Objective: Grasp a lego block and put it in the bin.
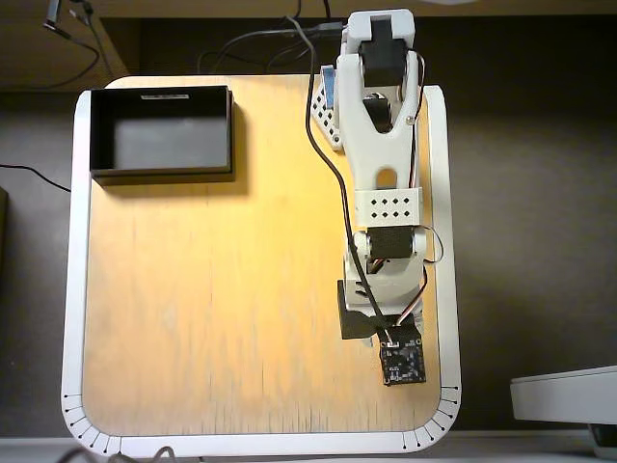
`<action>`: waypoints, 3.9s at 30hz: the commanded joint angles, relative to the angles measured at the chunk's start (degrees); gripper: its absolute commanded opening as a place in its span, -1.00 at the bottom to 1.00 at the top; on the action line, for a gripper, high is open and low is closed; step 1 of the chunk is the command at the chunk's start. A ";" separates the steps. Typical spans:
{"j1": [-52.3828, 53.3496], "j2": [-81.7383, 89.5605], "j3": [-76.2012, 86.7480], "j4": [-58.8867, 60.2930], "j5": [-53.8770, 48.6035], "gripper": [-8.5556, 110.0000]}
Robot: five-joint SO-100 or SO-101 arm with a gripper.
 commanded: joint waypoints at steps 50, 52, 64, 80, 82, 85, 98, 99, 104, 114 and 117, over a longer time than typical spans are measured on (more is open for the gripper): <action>-2.02 -17.58 -13.10 -12.74 -7.91 -0.67; -2.02 -17.67 -13.10 -12.74 -8.26 -0.70; -1.85 -17.84 -13.10 -12.74 -9.32 -0.80; 0.70 0.88 -12.92 -1.58 -8.96 -0.86; 1.14 5.27 -12.92 1.93 -8.53 -0.86; 2.37 12.30 -12.92 8.61 -7.29 -0.86; 24.08 40.34 -13.01 25.14 -5.10 -0.85; 27.51 41.04 -13.01 25.31 -5.63 -0.85; 45.97 40.78 -13.01 26.81 -5.63 -0.85; 68.20 31.82 -16.08 24.96 -5.01 -0.85; 71.63 26.37 -20.13 24.96 -4.83 -0.85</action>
